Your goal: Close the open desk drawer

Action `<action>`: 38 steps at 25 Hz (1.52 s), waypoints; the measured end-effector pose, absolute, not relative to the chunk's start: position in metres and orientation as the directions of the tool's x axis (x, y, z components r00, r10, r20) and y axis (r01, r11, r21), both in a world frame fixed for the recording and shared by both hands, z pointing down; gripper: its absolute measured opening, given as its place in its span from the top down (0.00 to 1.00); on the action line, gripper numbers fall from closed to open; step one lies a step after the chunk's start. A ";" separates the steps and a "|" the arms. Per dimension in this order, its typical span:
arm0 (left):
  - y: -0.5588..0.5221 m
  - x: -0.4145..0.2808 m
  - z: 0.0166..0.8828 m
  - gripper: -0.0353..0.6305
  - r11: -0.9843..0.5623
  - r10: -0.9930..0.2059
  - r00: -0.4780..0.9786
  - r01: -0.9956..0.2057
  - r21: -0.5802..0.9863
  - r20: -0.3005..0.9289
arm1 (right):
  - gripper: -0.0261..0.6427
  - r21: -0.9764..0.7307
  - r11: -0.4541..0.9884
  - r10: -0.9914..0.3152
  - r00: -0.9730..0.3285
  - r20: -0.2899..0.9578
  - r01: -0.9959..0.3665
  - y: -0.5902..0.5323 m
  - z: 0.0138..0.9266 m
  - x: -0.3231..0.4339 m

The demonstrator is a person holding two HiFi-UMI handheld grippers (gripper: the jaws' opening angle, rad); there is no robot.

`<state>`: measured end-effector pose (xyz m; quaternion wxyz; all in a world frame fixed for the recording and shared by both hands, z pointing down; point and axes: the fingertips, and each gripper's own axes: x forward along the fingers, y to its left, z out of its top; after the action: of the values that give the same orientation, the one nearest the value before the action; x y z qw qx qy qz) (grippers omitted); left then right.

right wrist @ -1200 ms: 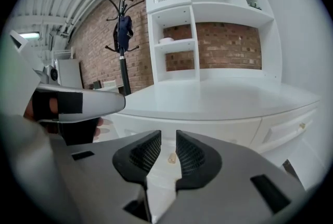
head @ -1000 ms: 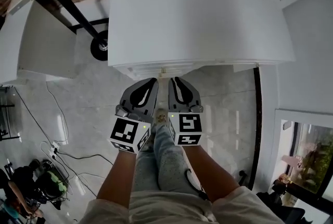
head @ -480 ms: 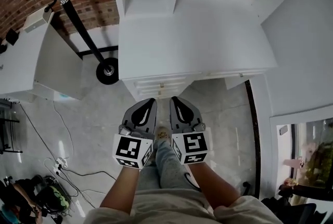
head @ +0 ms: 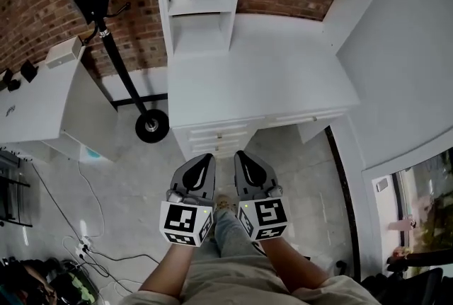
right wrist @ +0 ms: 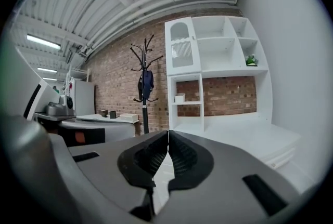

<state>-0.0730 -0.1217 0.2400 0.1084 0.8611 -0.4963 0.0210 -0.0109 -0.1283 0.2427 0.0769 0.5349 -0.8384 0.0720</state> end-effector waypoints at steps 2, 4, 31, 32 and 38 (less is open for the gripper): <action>-0.110 -0.072 0.229 0.92 -0.483 -0.851 0.506 -0.859 0.171 0.138 | 0.91 -0.033 0.413 -0.890 -0.411 0.196 -0.910 -0.116 0.231 -0.009; -0.099 -0.071 0.221 0.92 -0.484 -0.852 0.506 -0.859 0.167 0.133 | 0.91 -0.037 0.408 -0.894 -0.408 0.186 -0.912 -0.104 0.221 -0.008; -0.005 -0.019 0.165 0.92 -0.460 -0.881 0.470 -0.878 0.132 0.059 | 0.92 0.053 0.564 -0.821 -0.552 0.147 -0.824 -0.007 0.174 0.025; -0.004 -0.015 0.167 0.92 -0.462 -0.879 0.473 -0.877 0.132 0.063 | 0.92 0.048 0.563 -0.823 -0.555 0.123 -0.825 -0.008 0.170 0.026; -0.004 0.002 0.170 0.92 -0.477 -0.870 0.489 -0.868 0.138 0.066 | 0.92 0.027 0.558 -0.828 -0.555 0.083 -0.829 -0.014 0.162 0.038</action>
<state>0.0020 -0.0042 0.1698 0.0764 0.8593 -0.5056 -0.0068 0.0375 -0.0141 0.1624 0.0431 0.4699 -0.8817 0.0074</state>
